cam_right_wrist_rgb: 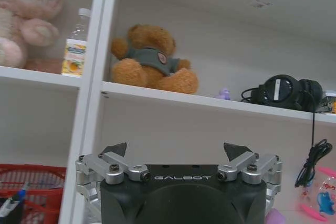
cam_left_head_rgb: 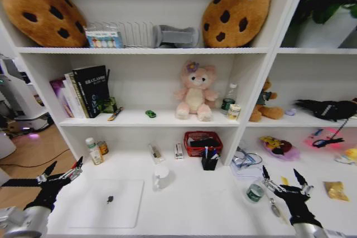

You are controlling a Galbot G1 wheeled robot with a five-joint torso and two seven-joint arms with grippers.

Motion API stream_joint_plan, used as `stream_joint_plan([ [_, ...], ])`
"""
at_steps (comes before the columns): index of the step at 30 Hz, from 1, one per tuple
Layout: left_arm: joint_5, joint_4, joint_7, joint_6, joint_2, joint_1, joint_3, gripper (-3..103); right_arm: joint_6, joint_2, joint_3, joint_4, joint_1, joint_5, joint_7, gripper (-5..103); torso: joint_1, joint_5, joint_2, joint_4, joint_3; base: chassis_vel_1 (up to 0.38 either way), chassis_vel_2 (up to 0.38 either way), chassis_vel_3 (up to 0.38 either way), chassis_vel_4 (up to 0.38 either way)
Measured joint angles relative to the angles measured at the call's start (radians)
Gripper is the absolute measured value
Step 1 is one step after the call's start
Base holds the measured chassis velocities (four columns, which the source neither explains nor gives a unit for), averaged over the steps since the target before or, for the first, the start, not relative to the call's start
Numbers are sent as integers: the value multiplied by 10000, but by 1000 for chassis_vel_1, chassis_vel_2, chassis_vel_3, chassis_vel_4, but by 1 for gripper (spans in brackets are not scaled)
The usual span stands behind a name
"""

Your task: Organize the objects on the table.

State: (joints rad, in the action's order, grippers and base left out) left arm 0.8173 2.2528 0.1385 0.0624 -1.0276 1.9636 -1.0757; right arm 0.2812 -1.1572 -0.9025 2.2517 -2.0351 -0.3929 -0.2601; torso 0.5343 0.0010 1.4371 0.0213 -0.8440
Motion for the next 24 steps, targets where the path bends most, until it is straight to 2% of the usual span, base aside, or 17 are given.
stream_joint_plan([
  [4,0,-1,-1,0,0,0,1,100,5,-21,53,-20,45,86,7,100,2,-15,-1,6,0,-347,-358,348,370],
  [9,0,0,-1,0,-1,0,1,100,22,-33,147,-77,95,123,4,100,-1,0,0,0,0,-359,-324,345,349],
  [10,0,0,-2,0,0,0,1,100,105,-4,230,-130,102,207,-1,100,3,-9,-1,9,-1,-300,-289,252,262],
  [12,0,0,-2,0,-1,0,1,100,355,46,397,-198,105,331,76,100,-3,-15,3,1,2,-169,-245,252,187],
  [13,0,3,-3,0,-1,0,1,100,471,37,529,-217,117,342,236,100,-1,6,0,-1,0,-169,-183,197,187],
  [14,1,3,-8,-1,-1,0,2,100,515,-6,616,-208,112,325,401,100,2,-6,-1,9,-2,-122,-183,197,91],
  [15,0,3,-8,-2,-2,0,1,100,585,-146,850,-48,35,319,724,100,-1,-11,1,-5,1,22,-77,129,91],
  [17,0,4,-8,-2,-2,1,0,100,608,-322,1133,163,-118,356,918,100,-2,1,2,-4,1,11,-39,64,46],
  [18,0,3,-4,-2,-1,0,0,100,625,-528,1474,449,-384,492,1121,100,0,-14,1,5,1,0,0,0,0],
  [19,0,3,-4,-2,-1,0,0,100,625,-528,1474,449,-384,492,1121,100,0,-14,1,5,1,0,0,0,0],
  [20,0,0,-3,-3,-1,0,0,100,647,-680,1726,636,-575,700,1278,100,-1,-26,2,6,2,40,35,-17,-85],
  [24,0,-1,3,-3,0,0,-2,100,735,-1097,2591,988,-931,1649,1801,100,0,-20,3,3,2,60,84,-67,-81],
])
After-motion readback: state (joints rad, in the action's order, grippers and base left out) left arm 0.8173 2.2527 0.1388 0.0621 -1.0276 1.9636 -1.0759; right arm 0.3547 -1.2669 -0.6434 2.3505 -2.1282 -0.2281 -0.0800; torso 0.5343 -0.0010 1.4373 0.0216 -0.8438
